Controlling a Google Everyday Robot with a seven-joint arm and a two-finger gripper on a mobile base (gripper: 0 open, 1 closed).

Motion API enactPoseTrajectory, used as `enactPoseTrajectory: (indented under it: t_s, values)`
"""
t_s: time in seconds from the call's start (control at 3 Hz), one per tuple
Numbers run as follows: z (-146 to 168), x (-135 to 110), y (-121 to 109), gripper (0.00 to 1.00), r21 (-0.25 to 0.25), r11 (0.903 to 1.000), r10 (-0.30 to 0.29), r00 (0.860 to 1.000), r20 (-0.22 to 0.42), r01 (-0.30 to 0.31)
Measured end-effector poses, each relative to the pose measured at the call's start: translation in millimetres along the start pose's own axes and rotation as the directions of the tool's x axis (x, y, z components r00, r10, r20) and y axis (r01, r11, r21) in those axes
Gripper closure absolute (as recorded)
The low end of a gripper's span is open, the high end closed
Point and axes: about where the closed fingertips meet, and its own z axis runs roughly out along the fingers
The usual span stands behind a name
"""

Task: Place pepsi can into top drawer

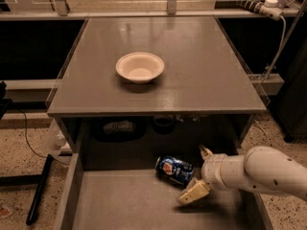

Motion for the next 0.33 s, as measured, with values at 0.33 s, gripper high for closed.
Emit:
enactPoseTrajectory:
  t_s: [0.33]
  values:
    - [0.0, 0.0, 0.0, 0.00, 0.000, 1.0000, 0.000, 1.000, 0.000, 0.000]
